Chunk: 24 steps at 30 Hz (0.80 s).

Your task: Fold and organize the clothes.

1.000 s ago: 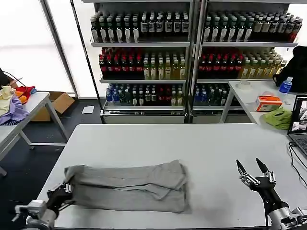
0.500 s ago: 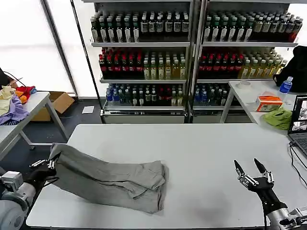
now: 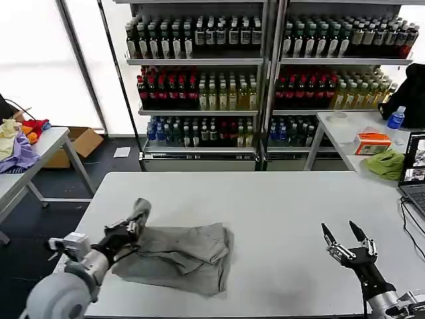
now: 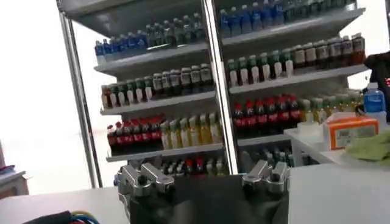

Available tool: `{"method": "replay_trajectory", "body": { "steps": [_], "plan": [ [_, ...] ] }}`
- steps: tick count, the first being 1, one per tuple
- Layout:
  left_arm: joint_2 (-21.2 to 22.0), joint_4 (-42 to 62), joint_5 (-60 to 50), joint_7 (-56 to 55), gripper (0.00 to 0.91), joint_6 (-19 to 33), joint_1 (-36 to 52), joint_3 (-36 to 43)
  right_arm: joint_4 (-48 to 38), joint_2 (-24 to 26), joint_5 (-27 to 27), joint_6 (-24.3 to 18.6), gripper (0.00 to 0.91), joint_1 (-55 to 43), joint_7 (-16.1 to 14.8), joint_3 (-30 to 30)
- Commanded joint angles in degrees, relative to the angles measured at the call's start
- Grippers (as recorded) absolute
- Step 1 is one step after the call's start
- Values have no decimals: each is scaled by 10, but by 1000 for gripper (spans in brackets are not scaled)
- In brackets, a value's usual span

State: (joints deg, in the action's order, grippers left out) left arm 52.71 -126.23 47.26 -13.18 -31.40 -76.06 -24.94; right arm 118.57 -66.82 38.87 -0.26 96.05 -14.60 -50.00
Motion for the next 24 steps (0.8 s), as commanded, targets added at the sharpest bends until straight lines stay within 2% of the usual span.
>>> {"method": "replay_trajectory", "body": {
  "steps": [1, 4, 5, 6, 7, 8, 10, 11, 19, 24],
  "plan": [
    [78, 91, -15, -35, 10, 0, 74, 195, 4, -6, -3, 0, 907, 9, -1, -2],
    [115, 119, -30, -24, 10, -4, 83, 202, 5, -8, -3, 0, 907, 12, -1, -5],
    [125, 126, -39, -14, 40, -9, 82, 203, 6, -7, -3, 0, 907, 13, -1, -8],
    [132, 130, -46, -12, 322, -8, 81, 204, 5, -6, -3, 0, 907, 14, -1, -9],
    [140, 136, -53, -9, 464, -9, 79, 206, 5, -5, -2, 0, 907, 14, -1, -11],
    [148, 139, -57, -4, 705, -10, 77, 208, 4, -4, -2, 0, 907, 14, 0, -13],
    [155, 134, -61, 1, 877, -10, 71, 211, 3, -4, -2, 0, 907, 13, 0, -13],
    [158, 126, -61, 1, 907, -11, 68, 212, 2, -4, -3, 0, 907, 13, 0, -13],
    [136, 32, -58, 4, 907, -16, 33, 189, -1, -7, -6, 1, 907, 10, 0, -1],
    [104, -69, -18, 5, 907, -17, -4, 123, 0, -7, -7, 1, 907, 9, -1, 5]
  ]
}}
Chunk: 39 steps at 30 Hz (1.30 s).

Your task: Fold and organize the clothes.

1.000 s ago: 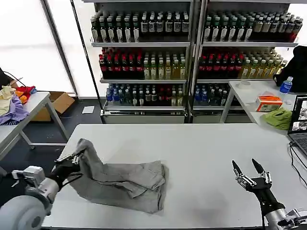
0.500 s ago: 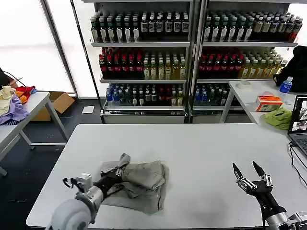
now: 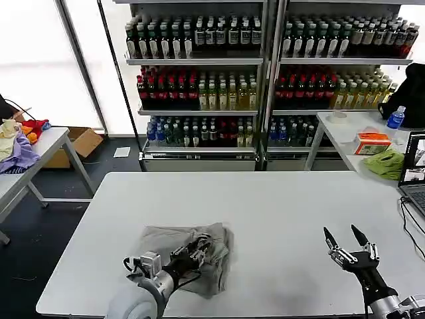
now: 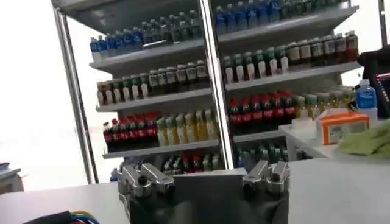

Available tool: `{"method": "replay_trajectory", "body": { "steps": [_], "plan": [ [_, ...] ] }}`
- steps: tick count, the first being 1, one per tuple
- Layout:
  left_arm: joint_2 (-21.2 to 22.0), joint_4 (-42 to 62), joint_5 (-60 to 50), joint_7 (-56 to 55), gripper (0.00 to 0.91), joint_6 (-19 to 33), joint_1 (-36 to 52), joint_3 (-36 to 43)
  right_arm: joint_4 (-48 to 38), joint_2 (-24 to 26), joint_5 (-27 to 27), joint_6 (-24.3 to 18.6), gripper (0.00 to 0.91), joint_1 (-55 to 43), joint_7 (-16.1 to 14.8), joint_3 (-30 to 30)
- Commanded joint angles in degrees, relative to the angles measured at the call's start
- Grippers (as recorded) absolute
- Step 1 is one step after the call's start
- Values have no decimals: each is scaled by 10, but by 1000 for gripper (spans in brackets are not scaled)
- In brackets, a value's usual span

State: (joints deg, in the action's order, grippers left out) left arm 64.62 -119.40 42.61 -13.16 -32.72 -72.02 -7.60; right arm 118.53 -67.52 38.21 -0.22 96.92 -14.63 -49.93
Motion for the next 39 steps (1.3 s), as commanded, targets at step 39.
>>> {"method": "replay_trajectory", "body": {
  "steps": [39],
  "plan": [
    [22, 94, -192, 90, 907, 39, -95, -190, -10, -5, -7, -5, 907, 1, -1, 11]
  ]
}}
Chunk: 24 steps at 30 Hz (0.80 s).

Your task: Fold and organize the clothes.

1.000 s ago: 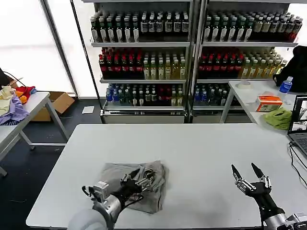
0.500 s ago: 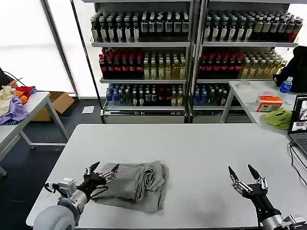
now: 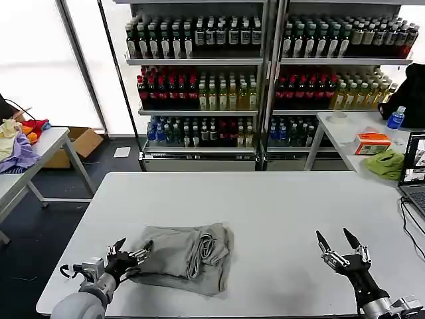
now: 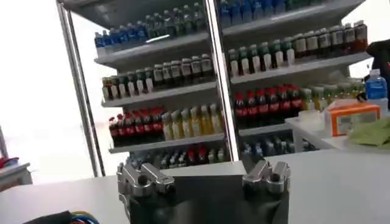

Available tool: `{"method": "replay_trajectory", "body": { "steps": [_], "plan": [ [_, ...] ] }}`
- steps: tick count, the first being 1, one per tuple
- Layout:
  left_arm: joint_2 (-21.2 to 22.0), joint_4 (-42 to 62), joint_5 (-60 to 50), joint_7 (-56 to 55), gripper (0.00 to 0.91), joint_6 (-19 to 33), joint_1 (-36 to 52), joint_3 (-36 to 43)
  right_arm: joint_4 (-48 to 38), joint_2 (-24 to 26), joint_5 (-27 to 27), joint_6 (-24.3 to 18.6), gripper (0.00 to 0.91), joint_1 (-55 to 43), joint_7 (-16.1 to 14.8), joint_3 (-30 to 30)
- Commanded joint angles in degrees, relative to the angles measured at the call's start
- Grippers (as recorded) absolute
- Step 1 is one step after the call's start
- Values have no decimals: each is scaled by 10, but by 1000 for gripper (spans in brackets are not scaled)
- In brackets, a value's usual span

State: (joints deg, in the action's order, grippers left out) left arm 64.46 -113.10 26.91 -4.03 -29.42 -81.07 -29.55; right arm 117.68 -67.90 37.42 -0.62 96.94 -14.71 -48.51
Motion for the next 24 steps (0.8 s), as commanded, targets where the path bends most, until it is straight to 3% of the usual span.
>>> {"method": "replay_trajectory", "body": {
  "steps": [1, 7, 10, 11, 13, 24],
  "plan": [
    [28, 26, -35, -3, 907, 5, -7, 33, -2, -2, 1, -2, 907, 1, 0, -3],
    [37, 11, -31, 0, 877, 6, -20, 40, -3, -2, 1, -1, 907, -4, 1, 2],
    [41, 15, -21, 2, 514, 8, -19, 39, -1, -3, 1, -1, 907, -4, 1, 4],
    [41, 16, -16, 3, 262, 9, -20, 39, -1, -2, 1, -1, 907, -4, 1, 4],
    [44, 15, -9, 4, 30, 9, -21, 40, -2, -2, 1, -1, 907, -3, 1, 3],
    [75, -4, 16, -5, 10, 17, -31, 34, -4, -2, 1, -3, 907, -4, 2, 5]
  ]
}}
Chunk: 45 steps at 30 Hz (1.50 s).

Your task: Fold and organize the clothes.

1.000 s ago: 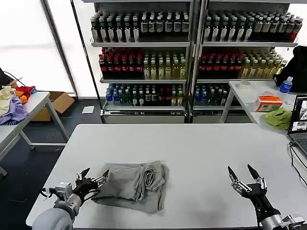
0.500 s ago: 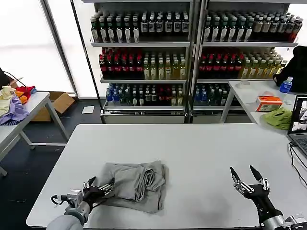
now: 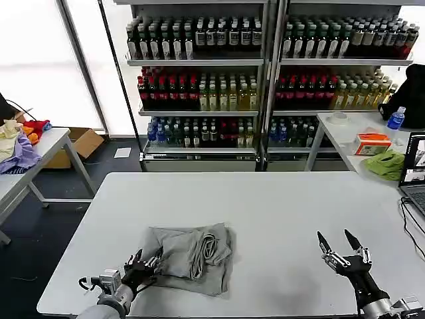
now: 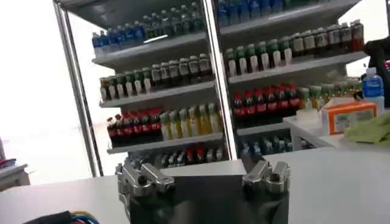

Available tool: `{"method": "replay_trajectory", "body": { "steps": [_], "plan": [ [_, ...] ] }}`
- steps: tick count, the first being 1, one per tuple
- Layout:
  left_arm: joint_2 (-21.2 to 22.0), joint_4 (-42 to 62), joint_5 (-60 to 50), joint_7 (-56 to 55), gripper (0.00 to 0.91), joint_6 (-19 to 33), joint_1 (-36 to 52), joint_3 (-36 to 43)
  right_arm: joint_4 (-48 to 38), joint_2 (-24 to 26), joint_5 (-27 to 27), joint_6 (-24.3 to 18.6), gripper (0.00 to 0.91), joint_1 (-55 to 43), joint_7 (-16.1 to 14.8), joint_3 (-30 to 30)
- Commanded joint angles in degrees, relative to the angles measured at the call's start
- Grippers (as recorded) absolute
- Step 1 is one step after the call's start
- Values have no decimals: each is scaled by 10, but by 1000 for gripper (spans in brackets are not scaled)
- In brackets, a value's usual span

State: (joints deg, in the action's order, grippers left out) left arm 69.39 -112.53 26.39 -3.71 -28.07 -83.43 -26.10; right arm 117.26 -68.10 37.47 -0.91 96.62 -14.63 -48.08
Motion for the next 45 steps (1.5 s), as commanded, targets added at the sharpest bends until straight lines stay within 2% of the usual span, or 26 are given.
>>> {"method": "replay_trajectory", "body": {
  "steps": [1, 8, 12, 15, 23, 26, 31, 33, 36, 39, 43, 44, 45],
  "plan": [
    [29, -13, 27, -13, 10, 6, -7, -4, 0, 0, 0, 0, 907, -2, 1, 1],
    [72, -55, 74, -31, 10, 2, -4, -43, -3, -1, 0, -1, 907, -6, 1, 3],
    [51, -81, 110, -24, 10, -4, -16, -107, -1, 3, 3, -1, 907, -4, 1, -1],
    [2, -92, 148, -15, 10, -19, -24, -195, -4, 7, 5, -3, 907, -5, 2, -3],
    [-169, -69, 262, 10, 10, -50, -58, -412, -4, 11, 9, -1, 907, -13, 3, 6],
    [-216, -60, 291, 17, 10, -50, -76, -453, -12, 14, 10, -6, 907, -13, 3, 8],
    [-257, -72, 314, 10, 10, -50, -69, -451, -18, 13, 10, -9, 907, -15, 3, 12],
    [-257, -93, 314, 4, 10, -51, -63, -438, -16, 13, 10, -9, 907, -13, 3, 10],
    [-230, -136, 309, -13, 10, -51, -51, -387, -16, 13, 12, -11, 907, -8, 3, 2],
    [-176, -167, 290, -25, 10, -50, -50, -323, -23, 10, 12, -16, 907, -5, 2, -4],
    [-74, -180, 290, -73, 10, -49, -46, -185, -33, 2, 7, -18, 907, -5, 3, -5],
    [-59, -180, 290, -94, 10, -46, -46, -115, -33, 2, 6, -18, 907, -4, 3, -5],
    [-51, -179, 289, -103, 10, -44, -44, -91, -33, 1, 5, -18, 907, -4, 2, -5]
  ]
}}
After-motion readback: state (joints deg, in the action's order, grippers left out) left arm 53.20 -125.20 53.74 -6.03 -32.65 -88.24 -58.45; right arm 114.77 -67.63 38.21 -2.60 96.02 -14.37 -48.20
